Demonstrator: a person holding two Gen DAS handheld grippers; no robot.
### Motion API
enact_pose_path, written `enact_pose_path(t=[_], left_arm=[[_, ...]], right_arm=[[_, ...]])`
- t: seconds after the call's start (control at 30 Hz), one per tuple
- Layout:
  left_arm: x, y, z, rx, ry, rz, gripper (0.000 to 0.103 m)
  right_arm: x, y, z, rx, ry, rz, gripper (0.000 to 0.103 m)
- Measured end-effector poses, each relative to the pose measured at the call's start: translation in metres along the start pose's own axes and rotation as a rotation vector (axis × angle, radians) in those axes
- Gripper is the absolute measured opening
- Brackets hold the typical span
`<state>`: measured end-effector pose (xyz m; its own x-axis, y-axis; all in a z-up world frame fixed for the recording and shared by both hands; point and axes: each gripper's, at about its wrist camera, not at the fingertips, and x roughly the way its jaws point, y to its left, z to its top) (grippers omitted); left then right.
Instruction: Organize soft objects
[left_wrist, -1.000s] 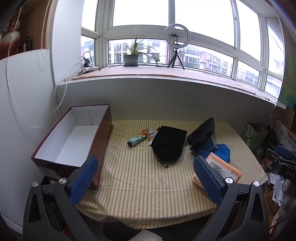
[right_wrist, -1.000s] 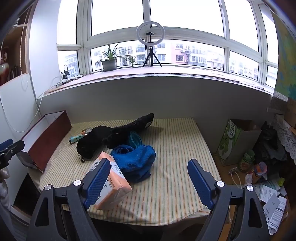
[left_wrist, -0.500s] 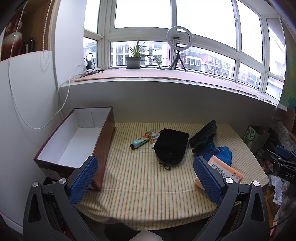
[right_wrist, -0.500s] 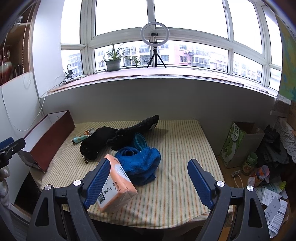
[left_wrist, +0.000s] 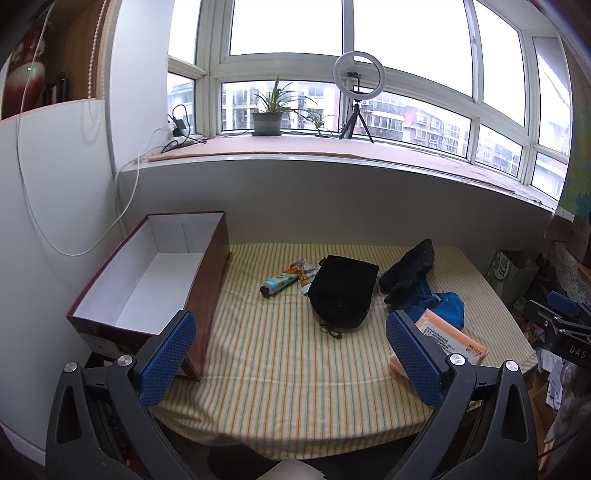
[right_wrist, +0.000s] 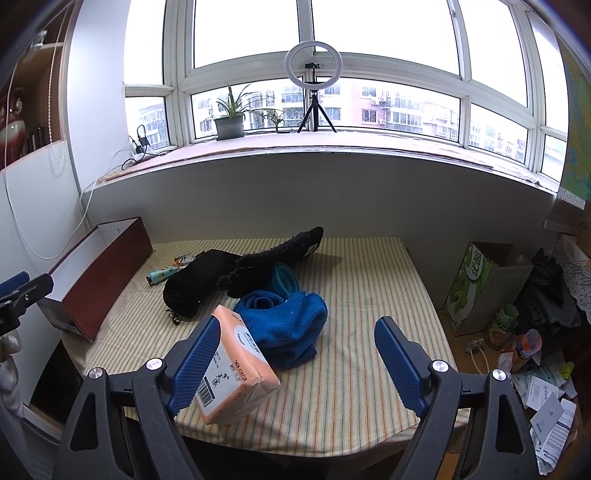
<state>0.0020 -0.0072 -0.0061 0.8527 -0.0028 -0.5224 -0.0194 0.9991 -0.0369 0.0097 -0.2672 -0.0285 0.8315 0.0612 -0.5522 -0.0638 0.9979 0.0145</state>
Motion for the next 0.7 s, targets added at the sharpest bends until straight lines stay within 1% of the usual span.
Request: enact_pose_path(t=[0.7], left_arm=[[0.0047, -0.0009, -0.0006, -0.002, 0.012, -0.007, 0.102]], right_arm=[[0.0052, 0.0013, -0.0014, 0.002, 0.011, -0.009, 0.083]])
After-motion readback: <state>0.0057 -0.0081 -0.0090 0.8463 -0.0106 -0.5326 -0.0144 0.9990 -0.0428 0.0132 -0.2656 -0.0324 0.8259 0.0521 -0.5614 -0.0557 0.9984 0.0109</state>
